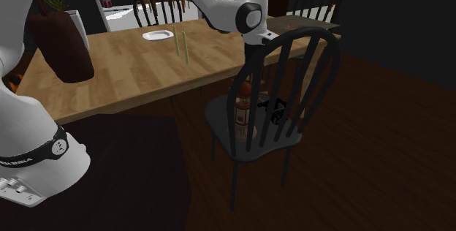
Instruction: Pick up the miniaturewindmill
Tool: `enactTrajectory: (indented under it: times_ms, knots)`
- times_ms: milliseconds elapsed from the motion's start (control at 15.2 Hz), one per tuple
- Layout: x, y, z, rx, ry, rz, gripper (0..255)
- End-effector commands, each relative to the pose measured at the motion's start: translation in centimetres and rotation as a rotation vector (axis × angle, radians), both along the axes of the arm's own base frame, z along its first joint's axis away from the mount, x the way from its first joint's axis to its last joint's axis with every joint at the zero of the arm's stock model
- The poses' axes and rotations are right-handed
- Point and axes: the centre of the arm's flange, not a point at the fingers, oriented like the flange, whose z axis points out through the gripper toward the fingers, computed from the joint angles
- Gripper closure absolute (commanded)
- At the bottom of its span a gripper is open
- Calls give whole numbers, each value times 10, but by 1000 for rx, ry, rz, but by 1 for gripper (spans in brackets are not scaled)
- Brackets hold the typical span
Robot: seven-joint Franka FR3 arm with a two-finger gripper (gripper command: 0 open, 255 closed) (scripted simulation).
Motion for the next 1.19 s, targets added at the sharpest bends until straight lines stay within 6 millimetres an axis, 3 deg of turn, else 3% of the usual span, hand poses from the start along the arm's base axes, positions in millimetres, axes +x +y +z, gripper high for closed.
enactTrajectory:
  times_ms: [0, 66, 132, 726, 1122]
  knots:
    - [0, 0, -7, 0, 0, 0, 0]
    - [0, 0, -7, 0, 0, 0, 0]
    - [1, 0, -7, 0, 0, 0, 255]
    - [0, 0, -7, 0, 0, 0, 255]
    - [0, 0, 25, 0, 0, 0, 255]
